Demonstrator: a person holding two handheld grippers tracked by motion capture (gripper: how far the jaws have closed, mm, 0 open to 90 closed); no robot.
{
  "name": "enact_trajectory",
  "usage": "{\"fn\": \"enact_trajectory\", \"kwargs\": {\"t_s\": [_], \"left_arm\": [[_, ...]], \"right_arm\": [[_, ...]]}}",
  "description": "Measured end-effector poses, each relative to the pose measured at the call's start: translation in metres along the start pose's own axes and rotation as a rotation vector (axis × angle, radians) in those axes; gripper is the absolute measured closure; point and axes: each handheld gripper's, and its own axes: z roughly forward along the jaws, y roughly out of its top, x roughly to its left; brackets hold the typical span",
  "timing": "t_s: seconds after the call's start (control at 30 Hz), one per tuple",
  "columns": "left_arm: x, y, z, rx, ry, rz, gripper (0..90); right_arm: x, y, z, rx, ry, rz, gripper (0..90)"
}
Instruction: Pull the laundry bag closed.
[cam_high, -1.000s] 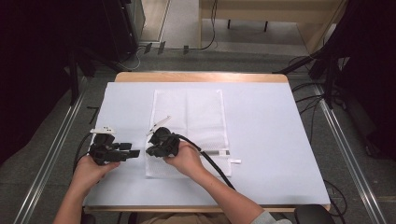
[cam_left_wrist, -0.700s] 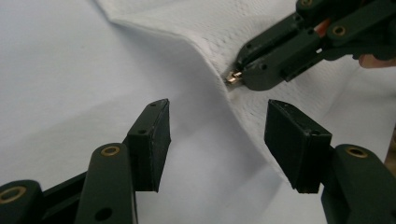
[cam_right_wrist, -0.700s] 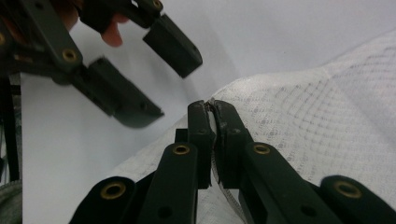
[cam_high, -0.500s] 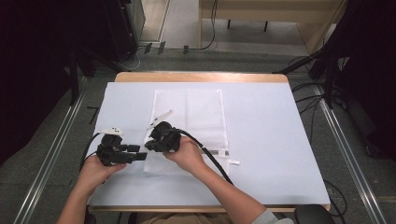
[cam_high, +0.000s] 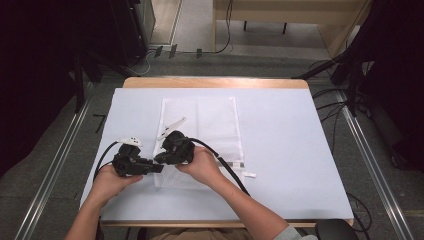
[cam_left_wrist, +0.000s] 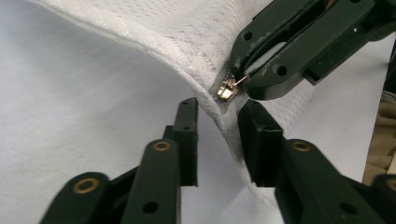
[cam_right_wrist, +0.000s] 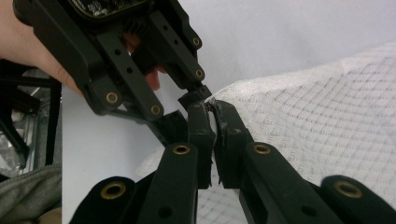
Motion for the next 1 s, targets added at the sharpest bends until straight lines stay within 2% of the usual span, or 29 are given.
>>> {"fn": "enact_trajectory", "kwargs": {"t_s": [0.2, 0.37, 0.6, 0.7, 0.87, 1.0], "left_arm": [[0.000, 0.000, 0.000, 0.021, 0.006, 0.019, 76.5], [0.001, 0.000, 0.000, 0.029, 0.004, 0.022, 77.0], [0.000, 0.000, 0.001, 0.053, 0.002, 0.027, 82.2], [-0.001, 0.002, 0.001, 0.060, 0.014, 0.031, 86.4], [-0.002, 0.003, 0.001, 0.069, 0.032, 0.034, 87.5], [-0.003, 0.004, 0.001, 0.069, 0.031, 0.031, 87.9]], "right_arm": [[-0.001, -0.002, 0.001, 0.014, 0.020, 0.004, 88.2], [-0.001, -0.002, 0.003, 0.030, 0.028, 0.005, 88.2], [-0.001, -0.004, 0.005, 0.047, 0.037, 0.000, 88.2], [-0.002, -0.004, 0.005, 0.042, 0.034, 0.000, 88.2], [-0.005, -0.007, 0.007, 0.033, 0.032, 0.003, 88.3], [-0.006, -0.011, 0.007, 0.026, 0.026, 0.041, 88.4]]}}
